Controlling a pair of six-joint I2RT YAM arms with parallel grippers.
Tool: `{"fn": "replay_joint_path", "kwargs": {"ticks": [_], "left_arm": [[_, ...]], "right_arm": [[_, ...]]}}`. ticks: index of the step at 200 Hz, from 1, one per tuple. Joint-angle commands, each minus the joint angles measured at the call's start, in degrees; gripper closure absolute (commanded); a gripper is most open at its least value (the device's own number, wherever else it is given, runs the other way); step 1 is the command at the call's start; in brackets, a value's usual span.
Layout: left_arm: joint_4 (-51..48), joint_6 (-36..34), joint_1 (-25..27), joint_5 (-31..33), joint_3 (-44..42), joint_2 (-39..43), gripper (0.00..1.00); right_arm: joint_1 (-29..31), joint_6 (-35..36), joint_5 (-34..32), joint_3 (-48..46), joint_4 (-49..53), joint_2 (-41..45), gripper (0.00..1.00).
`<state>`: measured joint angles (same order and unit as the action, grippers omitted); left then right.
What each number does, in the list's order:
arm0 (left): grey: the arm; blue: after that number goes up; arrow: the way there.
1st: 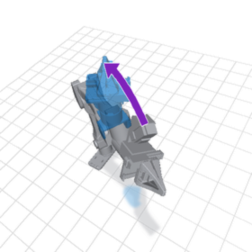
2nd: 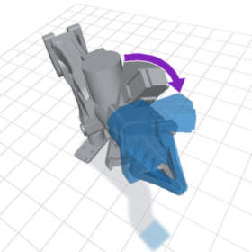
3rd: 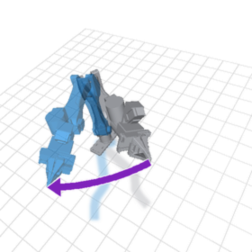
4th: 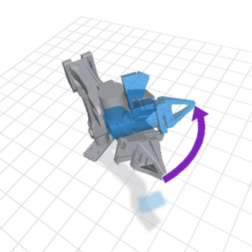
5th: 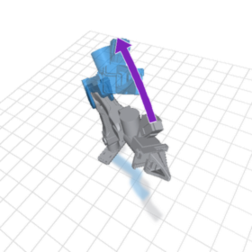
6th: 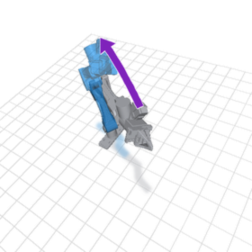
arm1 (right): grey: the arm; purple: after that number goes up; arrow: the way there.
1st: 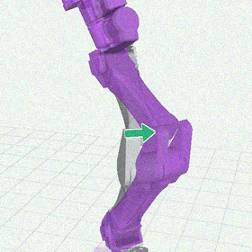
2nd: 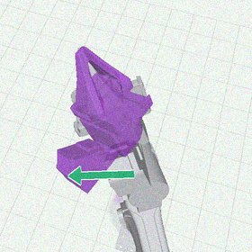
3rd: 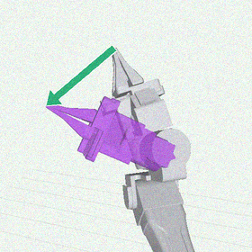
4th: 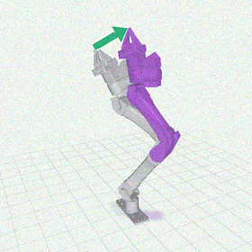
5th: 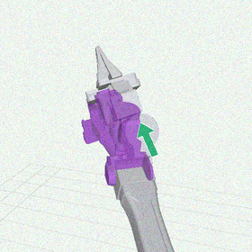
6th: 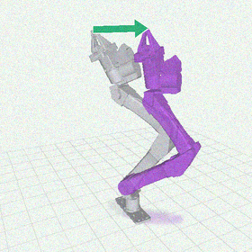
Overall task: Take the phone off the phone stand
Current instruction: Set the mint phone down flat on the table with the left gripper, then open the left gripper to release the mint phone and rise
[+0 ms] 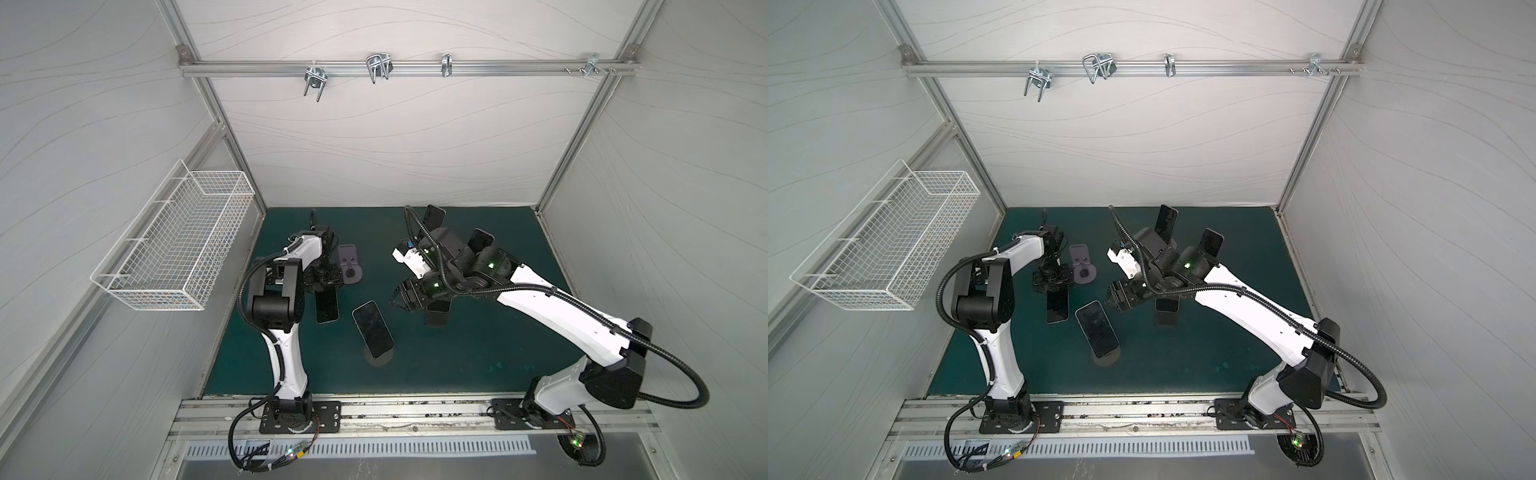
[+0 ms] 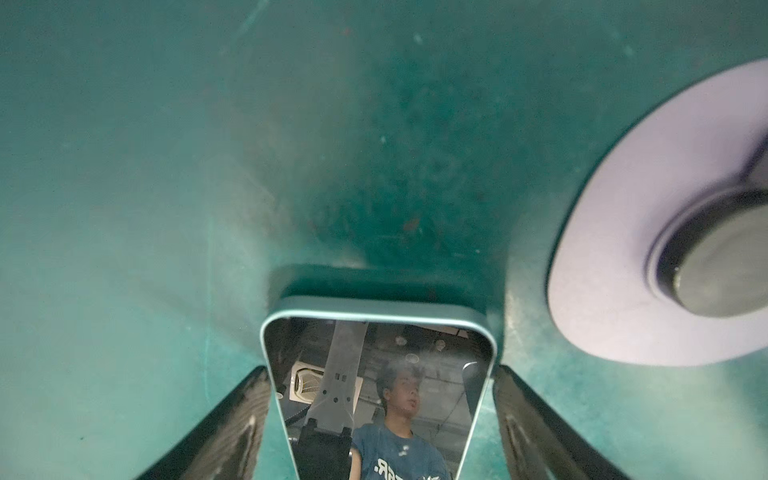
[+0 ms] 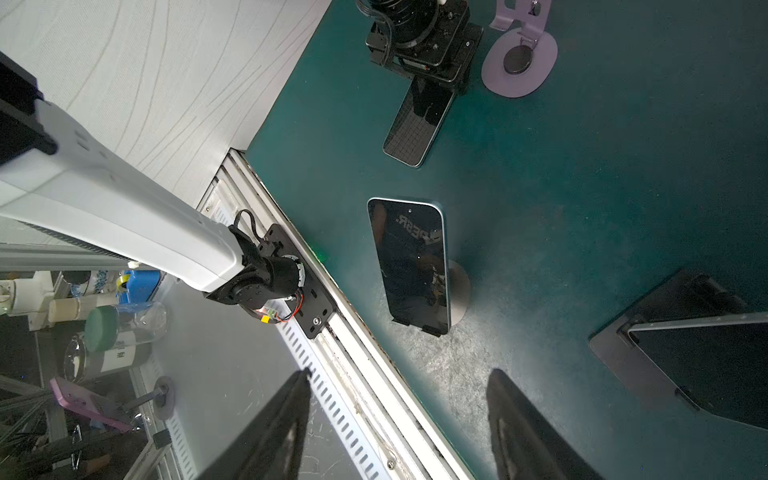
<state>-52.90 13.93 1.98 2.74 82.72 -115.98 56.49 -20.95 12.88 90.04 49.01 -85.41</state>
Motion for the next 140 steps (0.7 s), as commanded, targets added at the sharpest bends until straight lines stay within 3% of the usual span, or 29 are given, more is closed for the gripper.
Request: {"fn": "replay_joint_path", "kwargs": {"ticks": [1,140], "left_arm": [[-0.2,0.1,-0.6,-0.4,2.2,0.9,0.15],[-4.6,0.2,-0.7,-0.3,4.9,9.0,0.15]], "right_arm": [[-0.3,0.6,-0.3,2.4,1.6,-0.3,0.32],[2.0,-1.4,-2.5,3.8,3.9,3.1,0.32]]}}
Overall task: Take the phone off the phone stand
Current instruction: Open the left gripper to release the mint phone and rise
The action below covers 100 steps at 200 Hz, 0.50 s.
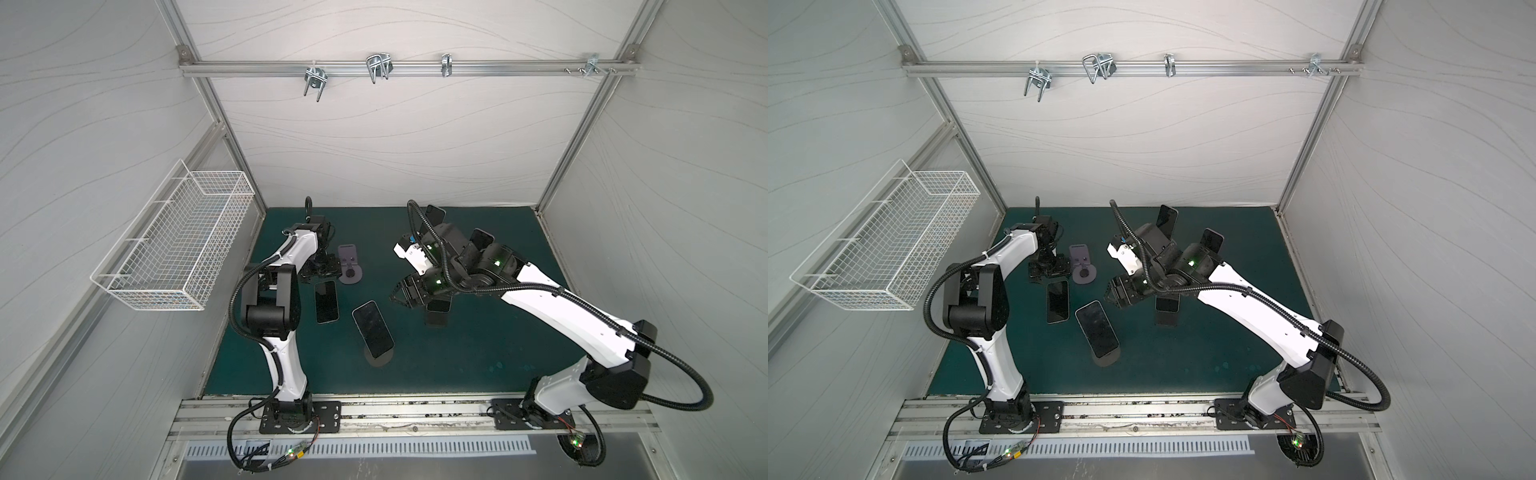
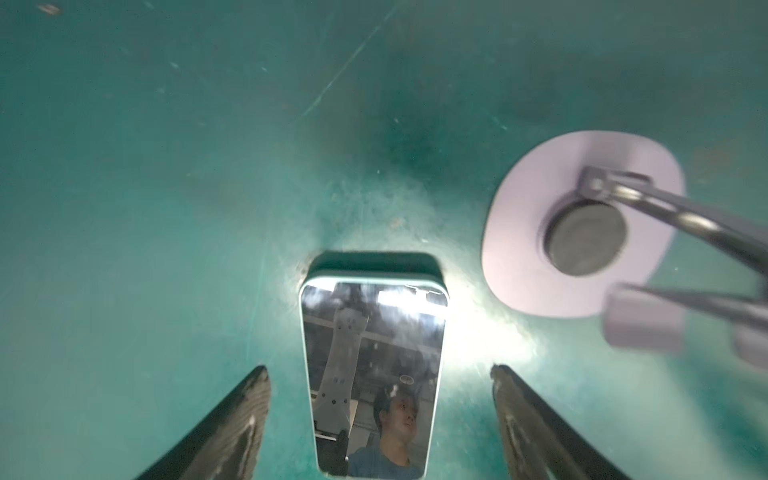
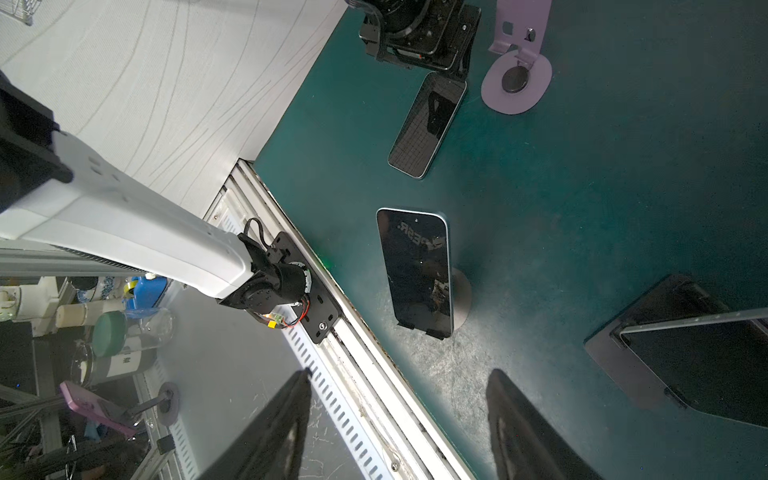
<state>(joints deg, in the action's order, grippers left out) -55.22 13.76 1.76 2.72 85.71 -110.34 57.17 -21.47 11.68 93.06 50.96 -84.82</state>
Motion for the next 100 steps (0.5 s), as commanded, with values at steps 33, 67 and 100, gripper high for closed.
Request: {"fn": "replay_joint_path", "kwargs": {"ticks": [33,67,100], "left_arm": [[-2.6,0.8,-0.4,-0.8,0.4,7.0,0.16],[-3.2,0.6,-0.4,-0.6,-1.2,11.1,0.16],[-3.4,1.3,-0.4,-1.4,-2.9,15.8,0.16]], "right_arm": [[3.6,-1.7,-3.2,1.1,2.6,3.4,0.32],[5.8,-3.8,-4.9,0.0,2.2,4.5,0.33],[8.0,-5.5,-5.9,0.1,2.4,4.7,0.34]]}}
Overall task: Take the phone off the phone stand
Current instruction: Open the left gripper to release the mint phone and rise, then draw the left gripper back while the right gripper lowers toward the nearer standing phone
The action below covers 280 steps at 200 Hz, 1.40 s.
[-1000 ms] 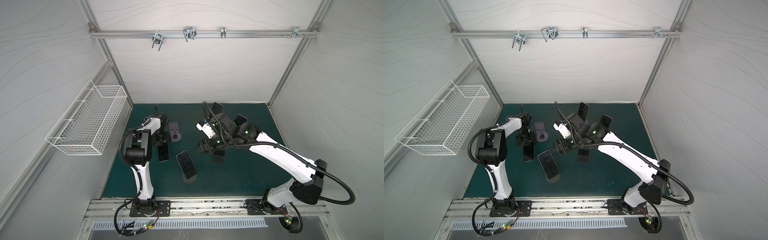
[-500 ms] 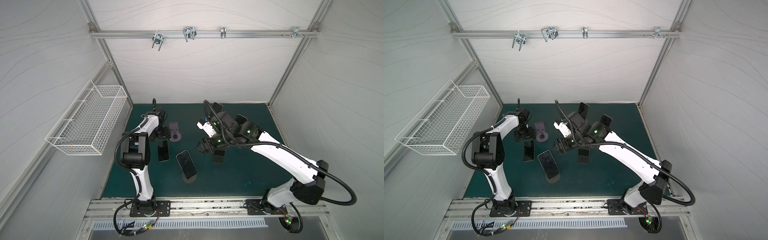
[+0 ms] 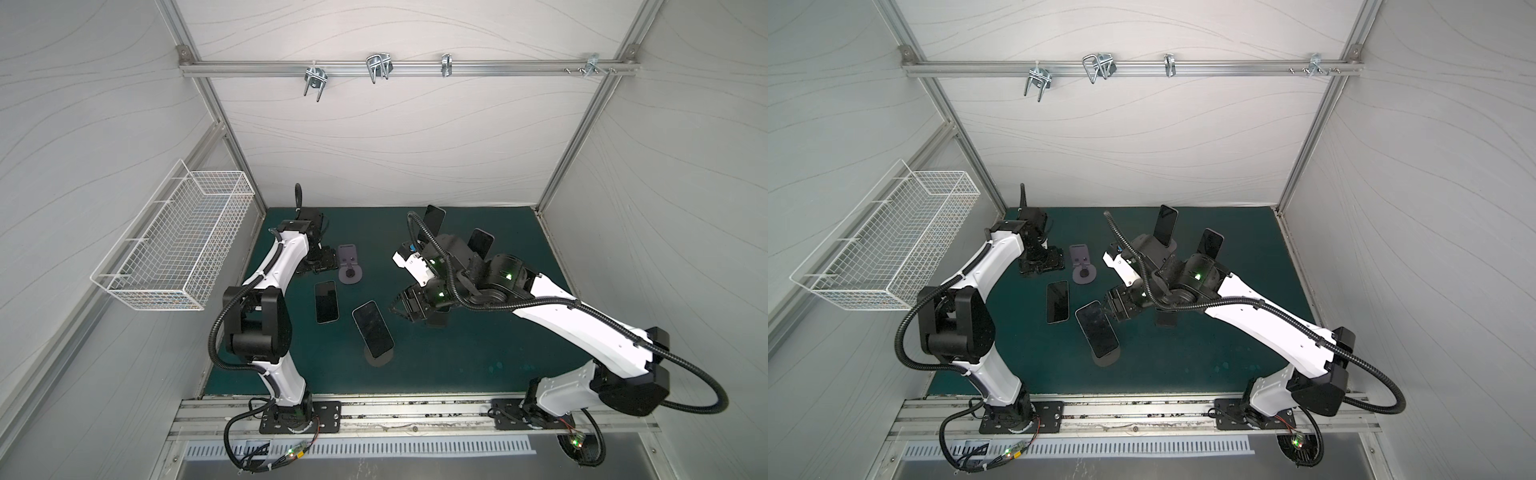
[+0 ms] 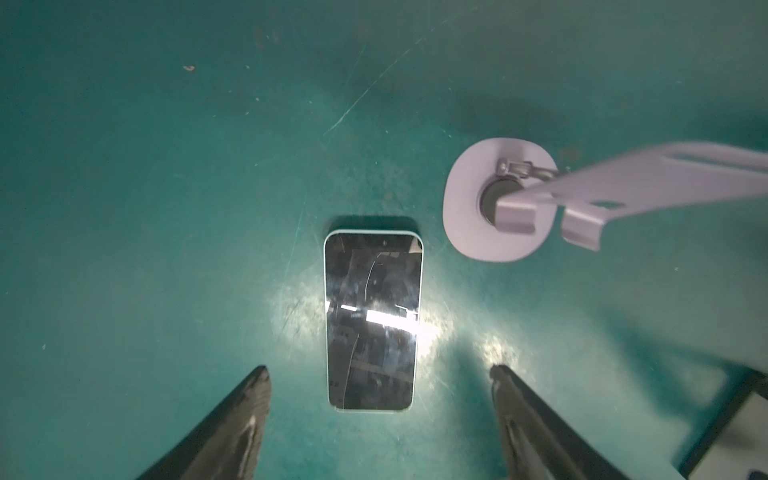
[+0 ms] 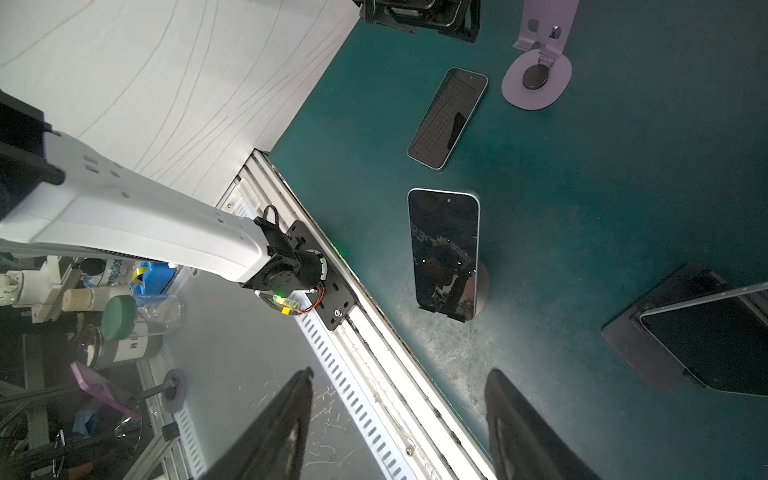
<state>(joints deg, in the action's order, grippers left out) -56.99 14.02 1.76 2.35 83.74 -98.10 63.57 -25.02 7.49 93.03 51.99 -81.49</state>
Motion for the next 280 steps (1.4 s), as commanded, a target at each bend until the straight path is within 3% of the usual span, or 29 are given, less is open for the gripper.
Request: {"fn": "replay_joint_path", "kwargs": {"ticks": [1,129,206,280], "left_arm": [[-1.6,1.1,-0.4,-1.0,-1.0,3.7,0.16],[-5.8,4.8,0.7,-5.2,-4.7,22.1,0.16],[-5.3,7.2,5.7,-3.4,-13.7,35.8,0.16],[-3.9,4.5,6.2,-6.4,-22.0,44.9,0.15]], "right_arm": [[1.6,-2.0,-1.7,0.1,1.4,1.3,0.34],[12.6,-9.8,-10.2,-4.1,-1.8,3.2,0.34],[17.6,-13.2,-16.2,-12.2,-4.4,6.4,0.33],[18.3,-13.8,-19.0,-18.4,-7.5,6.6,0.31]]}}
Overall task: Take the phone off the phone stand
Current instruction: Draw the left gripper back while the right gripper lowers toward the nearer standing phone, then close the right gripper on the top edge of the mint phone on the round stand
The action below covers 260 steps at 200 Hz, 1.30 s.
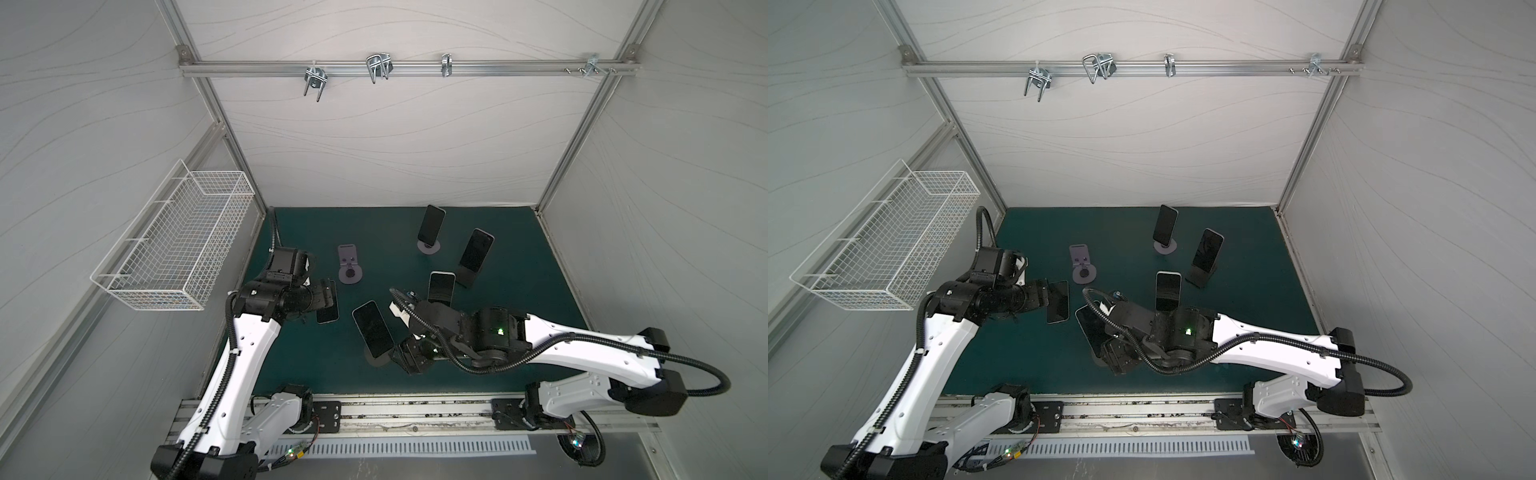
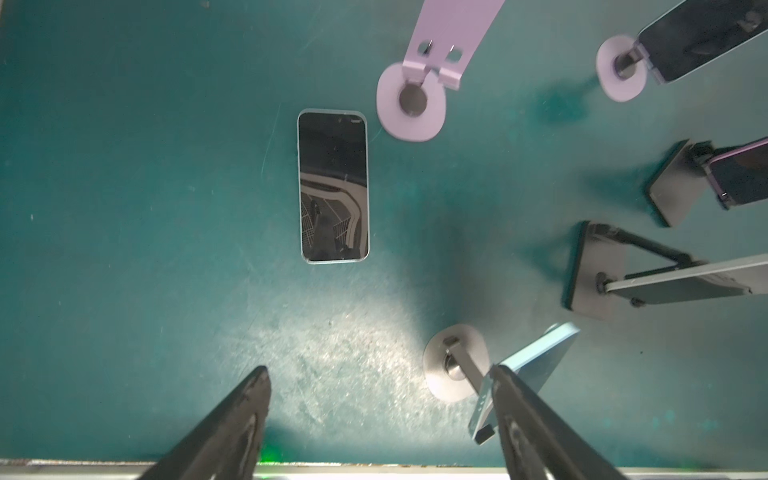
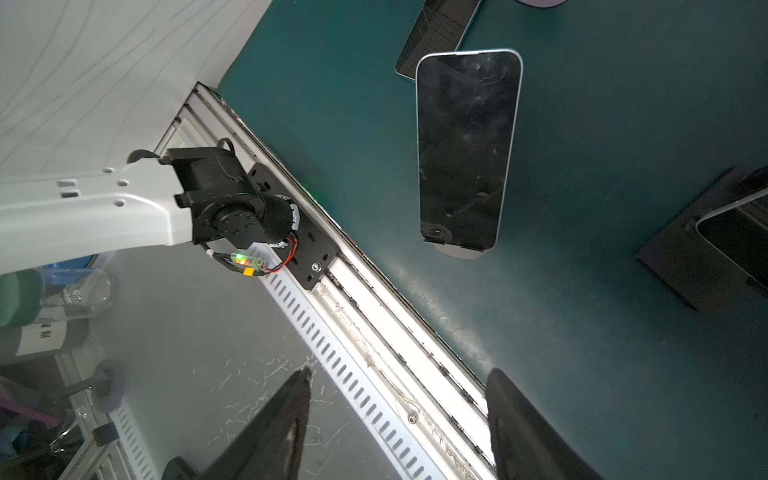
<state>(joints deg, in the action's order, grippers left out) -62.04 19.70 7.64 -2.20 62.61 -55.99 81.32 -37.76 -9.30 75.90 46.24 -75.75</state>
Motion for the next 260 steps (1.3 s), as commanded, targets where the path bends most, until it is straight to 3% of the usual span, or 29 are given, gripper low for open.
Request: {"fn": "replay_joint_path", "kwargs": {"ticks": [1,25,130,204,260], "left_arm": [[1.2,-1.3,0.3,-2.0,-0.8,2.9,0.15],[3.4,-2.7,0.3,-7.2,-1.7,6.3,0.15],[-2.3,5.9,1.8,-15.0,-2.6,17.6,0.16],[-1.8,6.0,1.8,-15.7,-8.5,23.3,0.16],[0.4,5.1,2.2,-16.3,-12.2,27.1,0.15]], "right_arm": [[0.6,-1.1,-2.2,-1.3,-1.9,0.8,0.31],[0.5,-0.6,-2.3,-3.6,-4.2,0.4,0.31],[-1.0,3.7,-2.1,-0.9,-5.5,-3.9,0.25],[-3.8,5.9,-4.0,0.7,-7.9,-7.6,0.11],[-5.9,8.0,-4.1,3.8,-8.4,-11.7,0.06]]}}
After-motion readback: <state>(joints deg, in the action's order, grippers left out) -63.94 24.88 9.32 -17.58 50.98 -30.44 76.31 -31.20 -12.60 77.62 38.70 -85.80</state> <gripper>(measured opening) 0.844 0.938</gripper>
